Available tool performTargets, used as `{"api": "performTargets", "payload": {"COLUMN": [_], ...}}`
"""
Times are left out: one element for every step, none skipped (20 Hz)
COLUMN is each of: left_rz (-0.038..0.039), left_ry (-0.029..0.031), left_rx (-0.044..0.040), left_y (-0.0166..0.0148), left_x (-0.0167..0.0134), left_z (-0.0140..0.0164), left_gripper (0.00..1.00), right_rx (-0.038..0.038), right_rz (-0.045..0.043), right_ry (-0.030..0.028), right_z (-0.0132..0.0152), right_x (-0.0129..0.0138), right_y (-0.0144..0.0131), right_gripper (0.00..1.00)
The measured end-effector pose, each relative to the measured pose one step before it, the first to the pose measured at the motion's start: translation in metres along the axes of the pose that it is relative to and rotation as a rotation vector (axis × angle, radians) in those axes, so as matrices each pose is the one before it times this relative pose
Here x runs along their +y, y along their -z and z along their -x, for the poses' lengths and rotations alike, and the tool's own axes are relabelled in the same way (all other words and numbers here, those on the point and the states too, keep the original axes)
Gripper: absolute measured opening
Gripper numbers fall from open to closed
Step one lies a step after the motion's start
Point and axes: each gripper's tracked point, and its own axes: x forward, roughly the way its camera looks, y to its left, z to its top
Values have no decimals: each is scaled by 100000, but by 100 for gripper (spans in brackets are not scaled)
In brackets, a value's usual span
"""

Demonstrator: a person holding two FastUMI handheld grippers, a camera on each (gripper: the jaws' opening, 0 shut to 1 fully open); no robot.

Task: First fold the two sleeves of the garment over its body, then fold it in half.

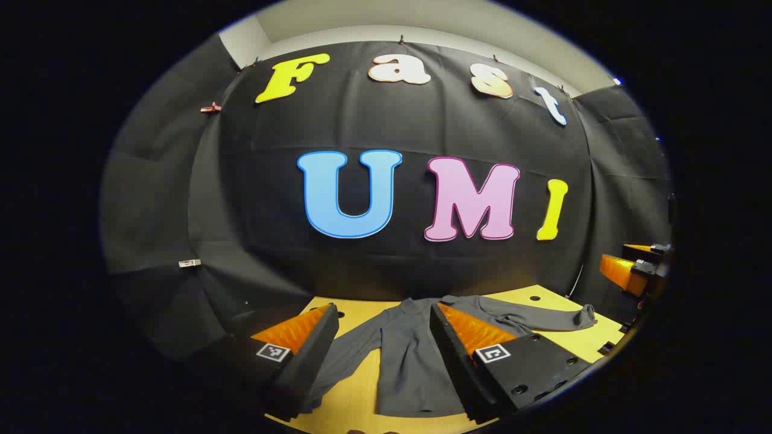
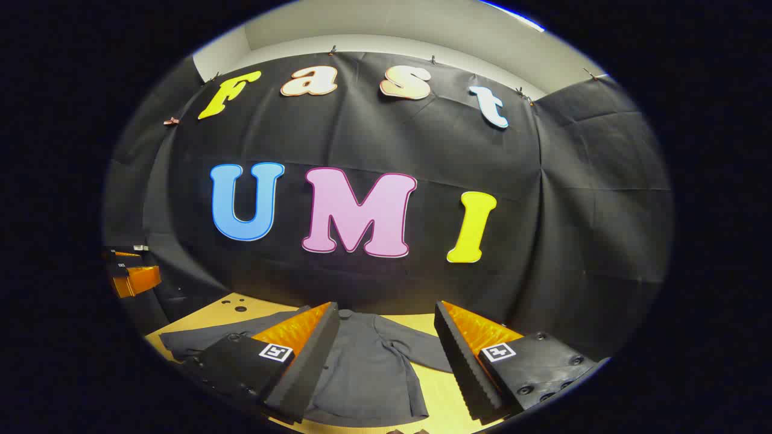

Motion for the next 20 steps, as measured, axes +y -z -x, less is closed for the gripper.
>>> {"api": "performTargets", "payload": {"left_rz": [-462,-362,-266,-146,-178,41,318,604,805,784,547,329,144,46,4,141,286,230,13,-115], "left_ry": [509,437,599,190,-202,-368,-451,-632,-508,-425,-498,-556,-631,-742,-560,-307,-204,-167,-317,-710], "left_rx": [-343,-14,523,583,571,356,396,532,591,488,408,458,463,562,431,317,359,259,173,374], "left_y": [-274,50,72,195,100,181,108,223,63,306,92,197,-37,294,92,70,-9,193,-99,212], "left_x": [-440,-440,-317,-165,-93,-31,-15,72,51,15,70,156,126,138,68,-67,-47,-13,66,149], "left_z": [-215,-194,-334,-100,-286,-144,-255,-28,-68,8,-9,-184,51,-6,-144,30,24,-20,36,148], "left_gripper": [96,95,95,95,96,95,96,96,96,96,96,96,96,96,96,96,96,96,95,96], "right_rx": [660,179,430,596,479,330,185,409,438,78,72,19,-126,-187,-80,40,-159,26,240,467], "right_rz": [-746,-1165,-816,-321,40,-103,-322,-360,-204,138,387,504,531,603,636,779,1066,1078,567,106], "right_ry": [-13,750,628,415,859,735,310,42,203,333,9,-125,-291,-332,-469,-714,-242,-316,-528,-861], "right_z": [-291,-387,-283,-215,-311,-259,-275,-130,-192,-231,-307,-220,-225,-203,-211,-268,-170,-175,-258,-217], "right_x": [-271,-554,-470,-361,-437,-427,-253,-214,-224,-262,-71,-94,-83,-81,-10,142,-88,-8,46,112], "right_y": [159,140,90,197,100,119,87,170,88,47,-30,40,-36,28,33,79,6,87,78,198], "right_gripper": [98,98,98,97,96,97,98,96,96,98,98,97,97,97,97,98,98,98,98,98]}}
